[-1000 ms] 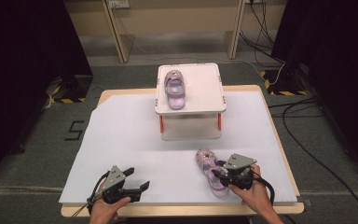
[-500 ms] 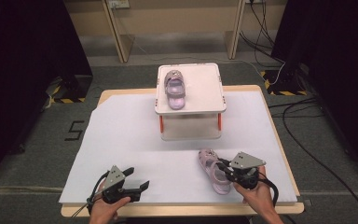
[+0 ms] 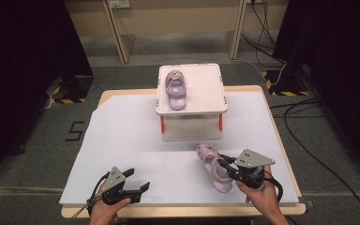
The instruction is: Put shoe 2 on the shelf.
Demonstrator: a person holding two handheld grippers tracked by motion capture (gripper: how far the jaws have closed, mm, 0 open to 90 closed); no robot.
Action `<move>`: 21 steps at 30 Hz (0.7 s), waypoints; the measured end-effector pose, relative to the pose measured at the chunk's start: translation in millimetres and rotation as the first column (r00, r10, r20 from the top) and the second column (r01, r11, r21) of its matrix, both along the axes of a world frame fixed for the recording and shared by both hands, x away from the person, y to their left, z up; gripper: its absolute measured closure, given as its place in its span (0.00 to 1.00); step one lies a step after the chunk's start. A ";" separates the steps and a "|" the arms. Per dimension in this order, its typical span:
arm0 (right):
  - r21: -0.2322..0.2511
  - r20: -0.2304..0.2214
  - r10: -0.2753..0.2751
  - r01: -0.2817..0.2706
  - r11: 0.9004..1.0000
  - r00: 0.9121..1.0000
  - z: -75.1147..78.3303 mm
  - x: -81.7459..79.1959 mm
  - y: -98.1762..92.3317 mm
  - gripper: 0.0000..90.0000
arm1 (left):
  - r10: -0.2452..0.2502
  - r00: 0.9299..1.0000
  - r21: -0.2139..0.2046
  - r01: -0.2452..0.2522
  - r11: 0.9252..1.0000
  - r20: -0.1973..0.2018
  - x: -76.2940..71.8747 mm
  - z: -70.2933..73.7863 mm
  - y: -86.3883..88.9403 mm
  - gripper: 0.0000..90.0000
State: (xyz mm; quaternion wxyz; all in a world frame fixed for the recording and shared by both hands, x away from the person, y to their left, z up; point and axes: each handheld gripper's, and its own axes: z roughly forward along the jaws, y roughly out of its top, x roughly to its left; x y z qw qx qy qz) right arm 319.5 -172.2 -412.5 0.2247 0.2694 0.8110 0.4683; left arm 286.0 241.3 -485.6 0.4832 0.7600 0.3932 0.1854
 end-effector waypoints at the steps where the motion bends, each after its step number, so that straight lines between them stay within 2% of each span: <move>1: 0.005 0.002 0.002 -0.002 1.000 1.000 3.6 -0.1 0.5 0.90 | 0.001 1.000 0.000 -0.001 1.000 -0.001 0.3 -0.1 0.1 0.20; 8: 0.030 0.055 0.027 -0.029 0.999 0.998 32.9 -0.1 5.3 0.90 | 0.000 1.000 0.004 0.000 1.000 -0.008 0.9 -0.2 0.1 0.20; 16: 0.059 0.056 0.077 -0.080 0.995 0.995 52.3 7.4 14.7 0.90 | 0.001 1.000 -0.005 -0.001 1.000 -0.005 0.5 -0.1 0.5 0.19; 21: 0.085 0.057 0.081 -0.085 0.993 0.995 62.5 10.7 16.0 0.90 | -0.003 1.000 -0.002 0.003 1.000 -0.007 0.3 -0.2 -0.4 0.18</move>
